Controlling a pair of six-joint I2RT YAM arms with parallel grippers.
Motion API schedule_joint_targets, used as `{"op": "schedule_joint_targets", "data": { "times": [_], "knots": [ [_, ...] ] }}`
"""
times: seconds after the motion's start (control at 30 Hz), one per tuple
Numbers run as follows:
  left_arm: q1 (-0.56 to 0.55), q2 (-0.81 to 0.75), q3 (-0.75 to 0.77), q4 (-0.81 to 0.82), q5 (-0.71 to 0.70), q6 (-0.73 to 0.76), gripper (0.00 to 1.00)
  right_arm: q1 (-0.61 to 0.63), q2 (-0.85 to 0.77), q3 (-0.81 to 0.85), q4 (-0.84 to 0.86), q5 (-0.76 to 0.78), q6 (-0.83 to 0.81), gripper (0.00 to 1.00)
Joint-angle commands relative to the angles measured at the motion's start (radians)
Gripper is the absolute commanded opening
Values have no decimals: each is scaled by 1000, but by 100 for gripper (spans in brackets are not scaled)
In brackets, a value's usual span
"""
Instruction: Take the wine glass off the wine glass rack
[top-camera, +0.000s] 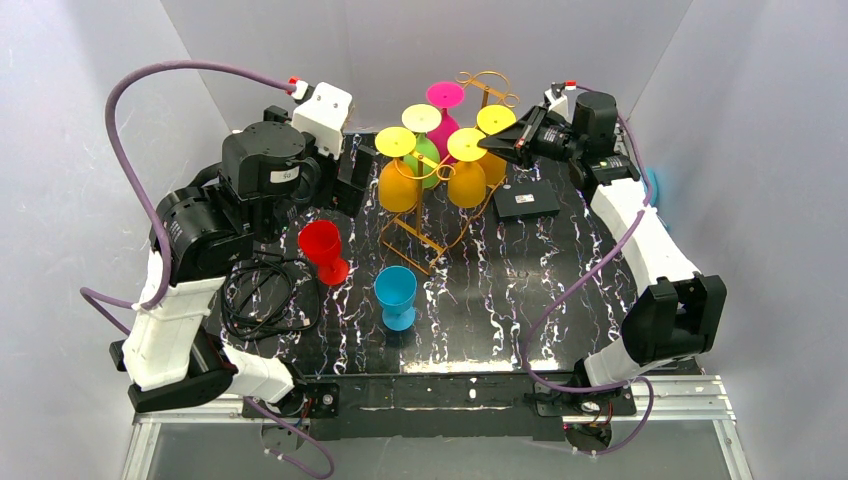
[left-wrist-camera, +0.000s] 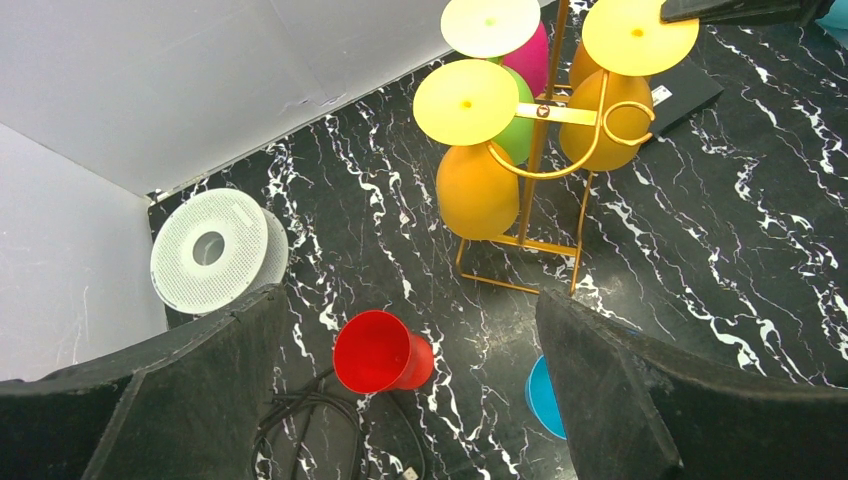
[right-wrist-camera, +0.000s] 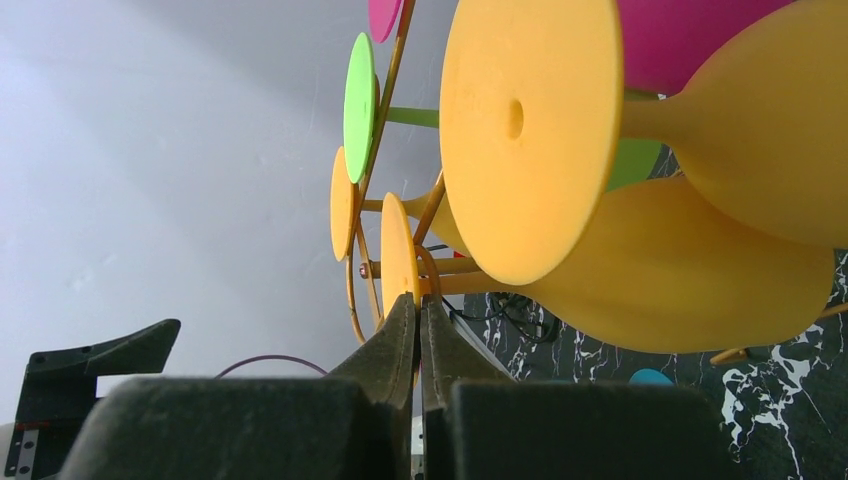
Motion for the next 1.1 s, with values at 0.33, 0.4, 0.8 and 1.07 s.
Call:
{"op": "schedule_joint_targets", "data": {
  "times": [0.33, 0.4, 0.8, 1.07],
  "knots": [
    [7, -21, -11, 5, -10, -10, 95, 7, -40, 49, 5, 0, 14, 1],
    [6, -22, -13, 7, -10, -10, 95, 7, -48, 47, 2, 4, 16, 1],
    [7, -40, -37, 12, -1, -62, 94, 7, -80, 50, 1, 31, 67, 1],
    [6, -60, -55, 9, -2, -77, 93, 7, -93, 51, -11, 46, 80, 1]
  ]
}}
